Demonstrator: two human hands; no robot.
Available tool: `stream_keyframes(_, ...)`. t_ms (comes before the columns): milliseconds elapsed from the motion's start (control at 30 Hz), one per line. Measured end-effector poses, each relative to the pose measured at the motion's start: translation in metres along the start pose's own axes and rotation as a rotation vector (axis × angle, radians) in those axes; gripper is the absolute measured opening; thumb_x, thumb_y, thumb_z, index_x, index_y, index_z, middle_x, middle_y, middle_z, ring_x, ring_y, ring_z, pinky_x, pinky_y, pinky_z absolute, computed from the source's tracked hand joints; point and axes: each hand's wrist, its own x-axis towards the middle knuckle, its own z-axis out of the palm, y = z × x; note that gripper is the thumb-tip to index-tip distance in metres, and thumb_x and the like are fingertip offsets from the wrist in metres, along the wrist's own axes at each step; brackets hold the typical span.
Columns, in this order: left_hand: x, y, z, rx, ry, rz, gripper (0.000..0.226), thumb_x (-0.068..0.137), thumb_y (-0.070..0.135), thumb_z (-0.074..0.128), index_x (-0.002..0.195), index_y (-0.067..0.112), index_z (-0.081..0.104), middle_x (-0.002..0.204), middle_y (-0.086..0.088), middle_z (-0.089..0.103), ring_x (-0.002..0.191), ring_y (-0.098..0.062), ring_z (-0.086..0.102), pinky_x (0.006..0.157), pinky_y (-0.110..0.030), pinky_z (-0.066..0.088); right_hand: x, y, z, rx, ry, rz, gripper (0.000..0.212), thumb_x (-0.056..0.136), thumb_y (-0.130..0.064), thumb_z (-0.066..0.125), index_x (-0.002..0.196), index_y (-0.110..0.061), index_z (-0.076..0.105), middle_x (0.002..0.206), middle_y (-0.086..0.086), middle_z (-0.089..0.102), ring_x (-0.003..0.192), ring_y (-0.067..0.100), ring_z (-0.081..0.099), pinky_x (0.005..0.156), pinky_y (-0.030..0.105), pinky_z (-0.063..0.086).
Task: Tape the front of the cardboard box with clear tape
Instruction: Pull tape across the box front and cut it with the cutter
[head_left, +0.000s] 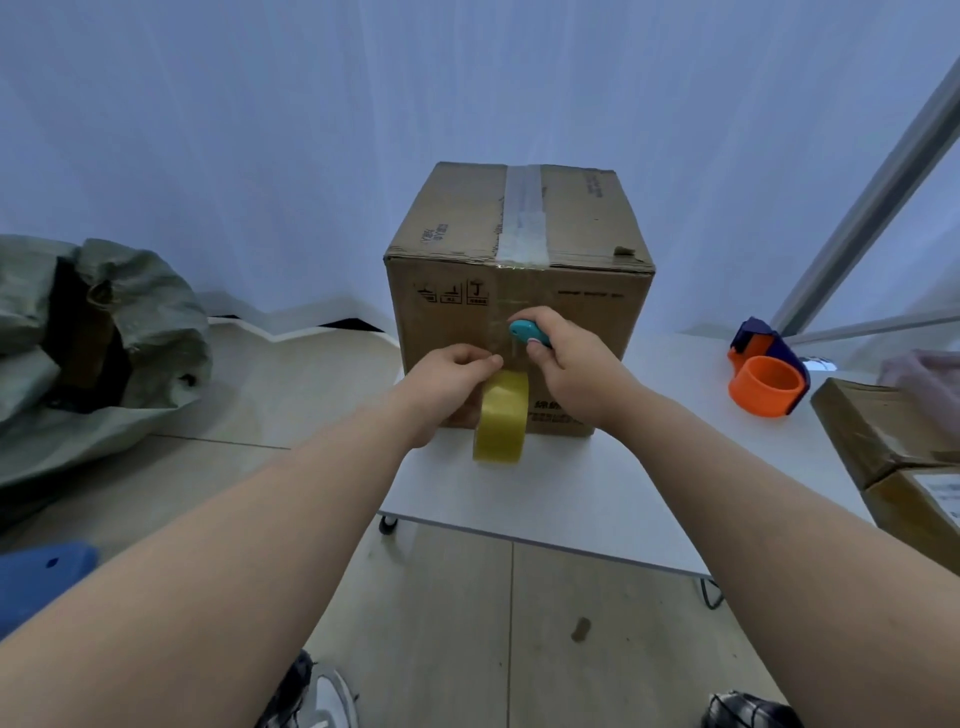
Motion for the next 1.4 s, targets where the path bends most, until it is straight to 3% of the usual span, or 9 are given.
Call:
stream_keyframes(200, 0.003, -0.004, 0.011, -0.083, 0.019, -0.052, 0.021, 0.094, 0.024, 0.055, 0.113, 0.015, 0.059, 0.1, -0.008, 0.06, 0.083, -0.021, 0.059, 0.066, -0.031, 0.054, 0.001, 0.006, -0.002, -0.011, 0.043, 0.059, 0.029, 0.097, -0.014, 0.042, 0.125, -0.021, 0.043, 0.103, 0.001, 0.054, 0.076, 0.007, 0.051, 0.066, 0.021, 0.041)
stream_keyframes(333, 0.006, -0.002, 0.014, -0.085, 0.128, -0.034, 0.007, 0.092, 0.021, 0.057, 0.096, 0.017, 0.062, 0.084, -0.003, 0.059, 0.074, -0.017, 0.056, 0.065, -0.03, 0.05, 0.001, 0.007, -0.002, 0.037, 0.089, 0.059, 0.021, 0.093, -0.017, 0.05, 0.111, -0.026, 0.044, 0.106, 0.007, 0.055, 0.084, 0.016, 0.056, 0.07, 0.024, 0.045)
stream_keyframes(467, 0.006, -0.001, 0.015, -0.062, 0.151, -0.019, 0.008, 0.092, 0.02, 0.057, 0.097, 0.016, 0.063, 0.082, -0.001, 0.058, 0.075, -0.018, 0.055, 0.068, -0.03, 0.05, -0.005, 0.002, -0.013, 0.309, 0.065, 0.068, 0.023, 0.084, -0.007, 0.062, 0.101, -0.015, 0.048, 0.104, 0.012, 0.063, 0.089, 0.024, 0.063, 0.075, 0.028, 0.053)
stream_keyframes(600, 0.004, -0.001, 0.017, -0.031, 0.146, -0.009, 0.006, 0.091, 0.021, 0.058, 0.093, 0.018, 0.063, 0.085, -0.001, 0.058, 0.08, -0.019, 0.055, 0.072, -0.033, 0.051, -0.011, 0.009, -0.017, 0.346, 0.125, 0.144, 0.024, 0.078, -0.004, 0.066, 0.092, -0.014, 0.049, 0.09, 0.001, 0.053, 0.085, 0.021, 0.055, 0.079, 0.033, 0.054)
stream_keyframes(800, 0.002, -0.001, 0.011, -0.011, 0.144, 0.007, 0.011, 0.091, 0.019, 0.059, 0.081, 0.022, 0.062, 0.083, 0.0, 0.058, 0.083, -0.02, 0.055, 0.075, -0.034, 0.051, -0.019, 0.012, -0.027, 0.418, 0.138, 0.175, 0.042, 0.083, -0.009, 0.068, 0.123, -0.01, 0.056, 0.107, 0.004, 0.058, 0.099, 0.016, 0.057, 0.088, 0.025, 0.05)
stream_keyframes(933, 0.0, 0.0, 0.012, 0.0, 0.129, 0.005, 0.006, 0.092, 0.02, 0.057, 0.095, 0.018, 0.062, 0.086, 0.0, 0.057, 0.087, -0.02, 0.055, 0.074, -0.032, 0.05, -0.022, 0.008, -0.026, 0.348, 0.118, 0.169, 0.033, 0.086, -0.016, 0.065, 0.117, -0.006, 0.062, 0.106, 0.004, 0.059, 0.088, 0.01, 0.057, 0.075, 0.017, 0.051)
stream_keyframes(1067, 0.0, 0.0, 0.013, 0.006, 0.139, 0.01, 0.006, 0.093, 0.02, 0.057, 0.096, 0.018, 0.061, 0.087, 0.001, 0.057, 0.087, -0.019, 0.054, 0.074, -0.031, 0.049, -0.022, 0.006, -0.02, 0.49, 0.116, 0.23, 0.028, 0.088, -0.01, 0.063, 0.113, -0.003, 0.054, 0.098, 0.011, 0.062, 0.075, 0.017, 0.067, 0.064, 0.02, 0.059)
stream_keyframes(1167, 0.001, 0.0, 0.013, 0.011, 0.141, 0.006, 0.009, 0.093, 0.022, 0.057, 0.099, 0.017, 0.061, 0.088, 0.001, 0.056, 0.084, -0.017, 0.053, 0.074, -0.03, 0.048, -0.022, 0.005, -0.018, 0.407, 0.102, 0.224, 0.025, 0.089, -0.016, 0.062, 0.112, -0.008, 0.053, 0.093, 0.006, 0.062, 0.064, 0.013, 0.061, 0.055, 0.018, 0.056)
stream_keyframes(1400, 0.004, -0.002, 0.012, -0.017, 0.134, 0.001, 0.009, 0.092, 0.023, 0.057, 0.098, 0.018, 0.062, 0.088, -0.001, 0.059, 0.087, -0.021, 0.056, 0.081, -0.036, 0.051, -0.021, 0.004, -0.014, 0.498, -0.006, 0.233, 0.028, 0.092, -0.006, 0.056, 0.119, -0.002, 0.055, 0.107, 0.015, 0.065, 0.08, 0.016, 0.067, 0.071, 0.017, 0.058)
